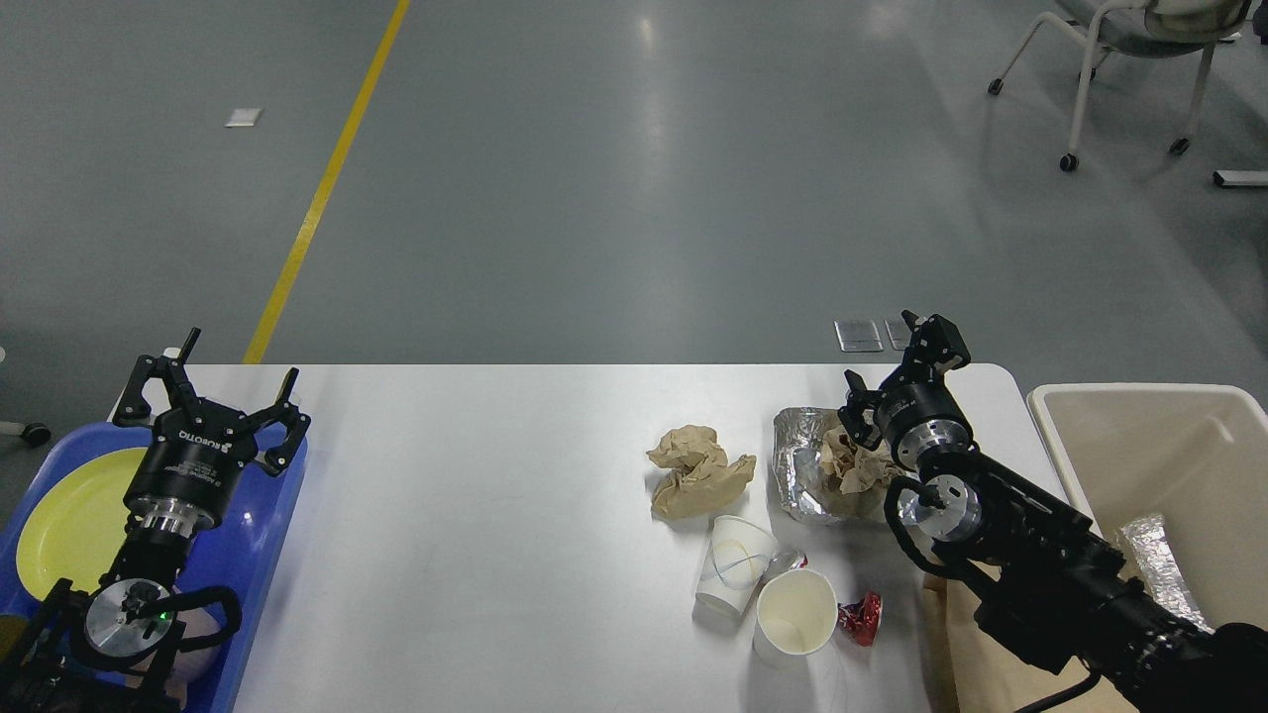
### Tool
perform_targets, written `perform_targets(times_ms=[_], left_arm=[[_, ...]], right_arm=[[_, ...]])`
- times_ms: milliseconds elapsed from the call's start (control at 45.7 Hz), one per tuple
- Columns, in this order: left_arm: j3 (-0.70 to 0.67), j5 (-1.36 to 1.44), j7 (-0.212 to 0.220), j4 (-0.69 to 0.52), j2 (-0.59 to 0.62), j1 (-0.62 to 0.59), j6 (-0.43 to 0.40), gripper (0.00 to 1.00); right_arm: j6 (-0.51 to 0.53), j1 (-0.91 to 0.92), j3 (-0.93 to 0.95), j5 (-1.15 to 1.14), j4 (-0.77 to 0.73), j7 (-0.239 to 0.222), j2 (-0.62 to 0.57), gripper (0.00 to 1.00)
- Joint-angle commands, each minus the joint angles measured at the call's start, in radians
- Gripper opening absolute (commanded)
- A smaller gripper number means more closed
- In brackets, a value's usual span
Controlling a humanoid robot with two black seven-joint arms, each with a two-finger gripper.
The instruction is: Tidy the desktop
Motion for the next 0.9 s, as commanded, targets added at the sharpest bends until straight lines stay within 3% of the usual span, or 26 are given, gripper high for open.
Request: perform_targets(times_ms=[0,87,875], left_arm=[[0.002,-0.001,-0.056,0.001,-0.005,0.010,-0.006,0.96],[0.005,0.000,-0.092,0.003,-0.029,0.013,-0.029,0.96],[0.054,-0.009,-0.099,0.005,-0.017,0.030,-0.068,0.96]], right_arm=[[0.000,0.000,0.000,0.000,0.000,0.001,0.000,1.00],[0.000,0.000,0.000,0.000,0.000,0.001,0.000,1.00],[0.000,0.000,0.000,0.000,0.001,-0.001,0.000,1.00]])
